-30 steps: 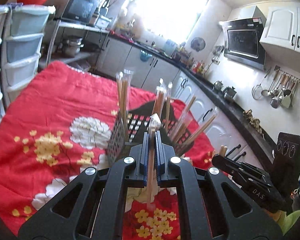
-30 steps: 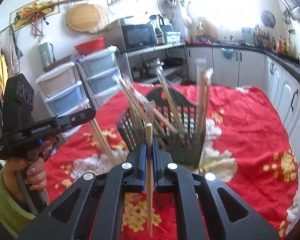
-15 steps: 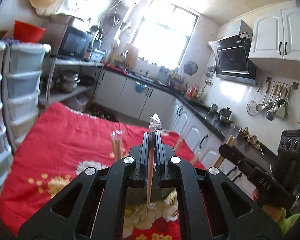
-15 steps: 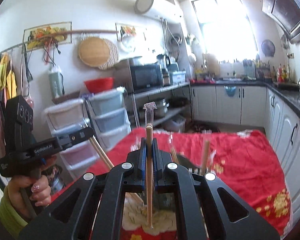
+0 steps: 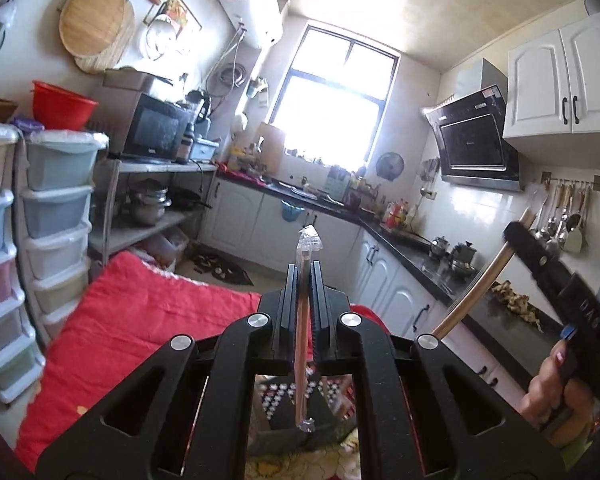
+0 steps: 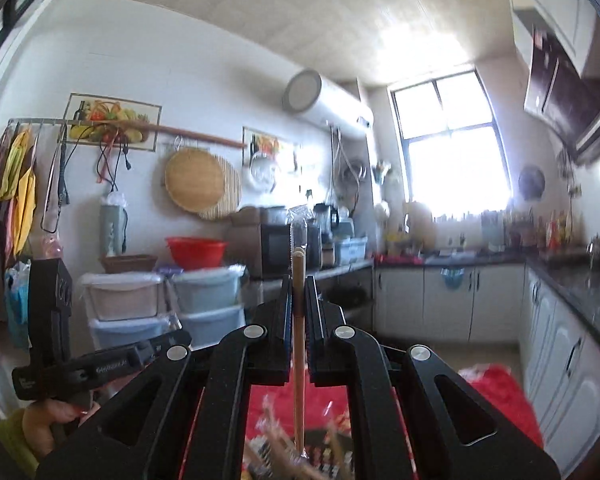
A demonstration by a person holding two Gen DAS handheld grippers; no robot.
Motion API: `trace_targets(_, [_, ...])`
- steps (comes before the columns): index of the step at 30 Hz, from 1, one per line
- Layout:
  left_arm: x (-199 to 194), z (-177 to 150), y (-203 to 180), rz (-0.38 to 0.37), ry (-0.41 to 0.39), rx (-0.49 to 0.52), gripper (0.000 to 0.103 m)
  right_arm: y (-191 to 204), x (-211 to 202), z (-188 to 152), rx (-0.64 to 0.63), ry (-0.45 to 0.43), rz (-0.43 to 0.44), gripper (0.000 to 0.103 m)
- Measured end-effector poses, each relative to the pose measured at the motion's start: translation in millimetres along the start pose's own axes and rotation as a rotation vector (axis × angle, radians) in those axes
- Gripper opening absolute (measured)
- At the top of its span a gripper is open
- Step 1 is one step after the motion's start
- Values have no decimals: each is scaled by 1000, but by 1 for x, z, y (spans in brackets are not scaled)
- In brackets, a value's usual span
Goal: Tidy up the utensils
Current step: 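Lift the left tool's chopstick over the basket while the right tool lifts its own, then open the left tool into the basket while the right tool releases its chopstick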
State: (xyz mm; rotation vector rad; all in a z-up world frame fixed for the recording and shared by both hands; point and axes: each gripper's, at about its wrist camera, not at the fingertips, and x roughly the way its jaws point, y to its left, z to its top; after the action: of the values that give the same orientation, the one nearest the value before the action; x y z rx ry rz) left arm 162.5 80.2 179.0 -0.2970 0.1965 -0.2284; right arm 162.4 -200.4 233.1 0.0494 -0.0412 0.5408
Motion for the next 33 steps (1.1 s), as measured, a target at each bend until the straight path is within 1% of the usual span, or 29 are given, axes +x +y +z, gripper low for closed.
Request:
trace_targets(3, [6,4,1,22,-13,-1,3,-4,11,3,-2,-8,-5,6])
trace_targets(8, [15,-5,2,59,-13,6,3,-7,27,-12,-20,-5,-4,6])
trace_targets(16, [36,-30,15,93,39,-11,3,-7,50,-52,8,67,1,6])
trace_targets(22, [44,-43,19,104,67,-18,3,-6,66,-84,17,135,-14,6])
trace_targets(28, [51,-56,23,104,97,-26,3,-7,76,-106,30,199,-32,6])
trace_targets(33, [57,-66,21,97,122,-23,3,-6,81,-118,39,246,-44,6])
